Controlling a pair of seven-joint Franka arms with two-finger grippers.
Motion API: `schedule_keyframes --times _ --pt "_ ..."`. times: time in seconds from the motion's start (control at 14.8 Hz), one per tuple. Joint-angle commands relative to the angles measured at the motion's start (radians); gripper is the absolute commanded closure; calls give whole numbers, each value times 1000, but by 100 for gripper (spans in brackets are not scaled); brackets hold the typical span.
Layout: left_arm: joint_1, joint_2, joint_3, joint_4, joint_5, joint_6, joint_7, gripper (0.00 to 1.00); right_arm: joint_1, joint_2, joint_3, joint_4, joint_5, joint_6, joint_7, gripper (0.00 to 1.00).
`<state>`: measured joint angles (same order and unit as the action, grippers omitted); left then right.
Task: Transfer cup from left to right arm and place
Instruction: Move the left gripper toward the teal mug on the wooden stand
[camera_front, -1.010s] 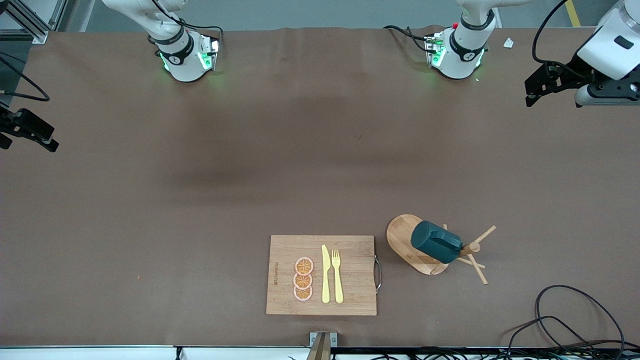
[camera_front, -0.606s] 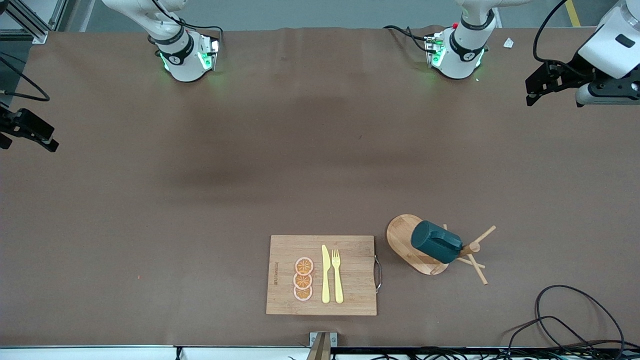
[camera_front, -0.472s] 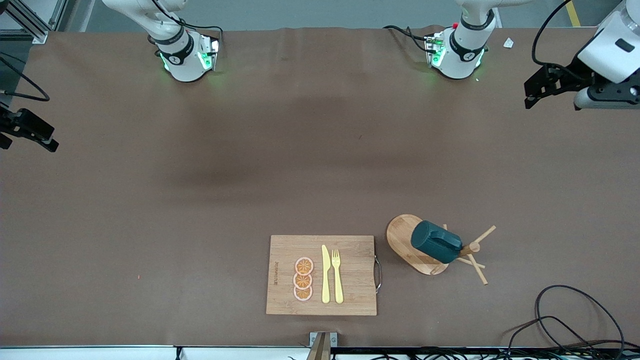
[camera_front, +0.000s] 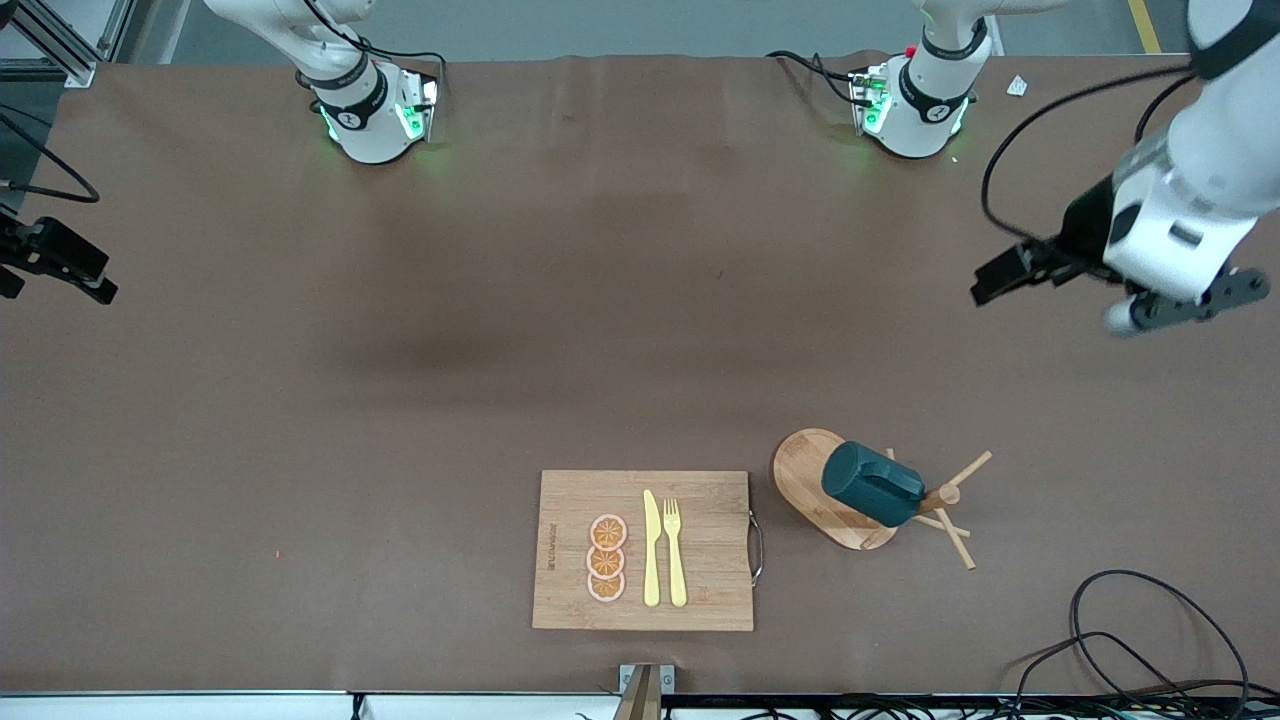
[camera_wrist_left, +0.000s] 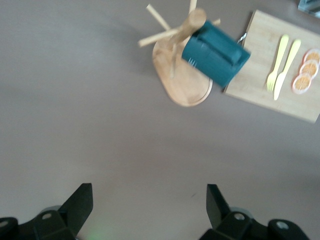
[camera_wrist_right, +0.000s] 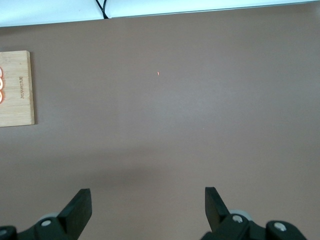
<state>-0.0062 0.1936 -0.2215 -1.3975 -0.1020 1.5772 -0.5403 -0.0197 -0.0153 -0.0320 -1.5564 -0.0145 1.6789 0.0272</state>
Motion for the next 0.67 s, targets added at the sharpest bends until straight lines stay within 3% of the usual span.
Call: schedule_keyframes --times 0.0,0.34,0.61 --pt "-9 147 -7 110 -13 45 -96 0 -9 3 8 6 -12 -5 -9 0" --pt "-28 263 -9 132 -25 177 -283 0 -11 3 8 6 -12 -5 -9 0" --pt "-26 355 -7 175 -114 228 -355 0 -11 3 8 6 -12 -5 -9 0"
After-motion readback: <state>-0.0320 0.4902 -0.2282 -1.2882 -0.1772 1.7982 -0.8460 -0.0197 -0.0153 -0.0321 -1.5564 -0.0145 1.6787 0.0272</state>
